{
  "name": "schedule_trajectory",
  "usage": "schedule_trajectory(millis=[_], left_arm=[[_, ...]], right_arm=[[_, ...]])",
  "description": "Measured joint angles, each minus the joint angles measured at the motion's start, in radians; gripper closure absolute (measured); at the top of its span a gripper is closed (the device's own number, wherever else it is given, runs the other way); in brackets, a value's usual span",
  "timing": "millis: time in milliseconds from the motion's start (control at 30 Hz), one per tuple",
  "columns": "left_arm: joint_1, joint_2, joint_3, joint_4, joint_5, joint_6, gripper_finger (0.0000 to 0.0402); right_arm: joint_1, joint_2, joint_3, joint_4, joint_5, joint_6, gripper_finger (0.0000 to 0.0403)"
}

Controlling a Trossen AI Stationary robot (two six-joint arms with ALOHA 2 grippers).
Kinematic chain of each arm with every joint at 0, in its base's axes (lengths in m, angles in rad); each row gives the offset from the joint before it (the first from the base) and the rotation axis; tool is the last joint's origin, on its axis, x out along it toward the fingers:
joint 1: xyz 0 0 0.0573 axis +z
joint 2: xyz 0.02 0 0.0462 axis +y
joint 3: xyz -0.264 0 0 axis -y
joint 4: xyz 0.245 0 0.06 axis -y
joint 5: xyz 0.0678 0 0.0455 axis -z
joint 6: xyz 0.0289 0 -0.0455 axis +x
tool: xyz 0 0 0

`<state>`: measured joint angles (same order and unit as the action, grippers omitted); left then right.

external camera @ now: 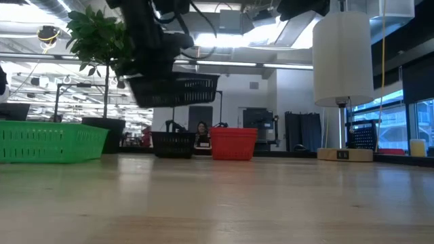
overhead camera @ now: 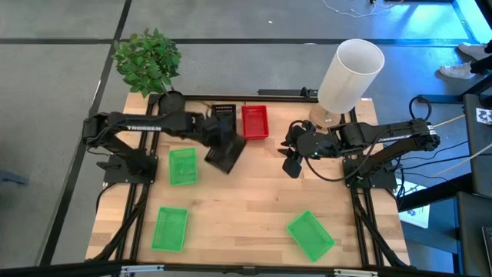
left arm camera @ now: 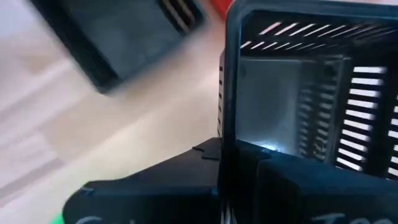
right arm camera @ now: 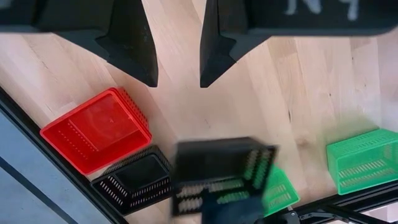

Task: Stack baskets by color
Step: Stack the bottom black bin on the top stacked black bins

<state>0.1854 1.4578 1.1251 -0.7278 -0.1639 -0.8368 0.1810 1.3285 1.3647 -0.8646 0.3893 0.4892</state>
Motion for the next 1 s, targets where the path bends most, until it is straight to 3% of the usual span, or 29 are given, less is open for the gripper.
schedule_trajectory(millis=[133,467,1000], left_arm=[[0.098,-0.008,0.024,0.013,-0.04,-0.015,0.0401],[0.324,0.042,0.036,0.084,-0.006,-0.007,0.0401],[0.407,0.173,0.035,0.146,-0.034,0.001,0.0396]], right_arm=[[0.0,0.0,0.0,0.002,0.0,0.0,0.0285],[0.0,0.0,0.0,0.002,0.001,-0.023,0.0285],[0.0,0.0,0.0,0.003,0.0,-0.027,0.0285]])
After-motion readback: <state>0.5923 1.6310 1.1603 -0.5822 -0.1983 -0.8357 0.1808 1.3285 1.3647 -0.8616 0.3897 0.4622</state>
